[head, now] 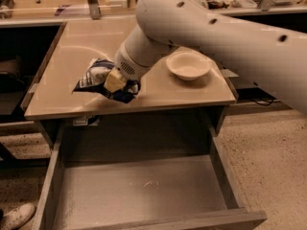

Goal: Pick blue chip bag from top drawer and place on counter

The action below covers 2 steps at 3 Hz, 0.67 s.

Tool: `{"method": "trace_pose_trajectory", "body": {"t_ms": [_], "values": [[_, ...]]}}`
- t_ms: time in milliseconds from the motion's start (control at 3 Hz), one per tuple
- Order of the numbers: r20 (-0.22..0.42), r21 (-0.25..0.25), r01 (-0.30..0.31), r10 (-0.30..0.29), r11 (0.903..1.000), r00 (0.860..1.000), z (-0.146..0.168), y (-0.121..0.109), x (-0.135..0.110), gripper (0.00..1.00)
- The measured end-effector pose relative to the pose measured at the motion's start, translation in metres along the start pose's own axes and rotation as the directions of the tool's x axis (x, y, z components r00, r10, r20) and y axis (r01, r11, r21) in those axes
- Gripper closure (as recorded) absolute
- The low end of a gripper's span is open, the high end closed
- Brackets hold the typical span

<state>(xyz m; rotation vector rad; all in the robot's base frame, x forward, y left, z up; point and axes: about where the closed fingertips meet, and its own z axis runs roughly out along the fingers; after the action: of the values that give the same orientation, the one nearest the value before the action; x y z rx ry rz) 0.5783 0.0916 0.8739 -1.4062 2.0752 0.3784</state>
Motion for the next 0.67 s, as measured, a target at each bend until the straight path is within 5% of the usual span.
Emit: {"method": "trace_pose_trajectory", "body": {"t_ms": [667], "values": [[-0.008, -0.048, 0.111, -0.112, 0.9926, 0.994, 0.054, -0.026, -0.058, 1.0]]}}
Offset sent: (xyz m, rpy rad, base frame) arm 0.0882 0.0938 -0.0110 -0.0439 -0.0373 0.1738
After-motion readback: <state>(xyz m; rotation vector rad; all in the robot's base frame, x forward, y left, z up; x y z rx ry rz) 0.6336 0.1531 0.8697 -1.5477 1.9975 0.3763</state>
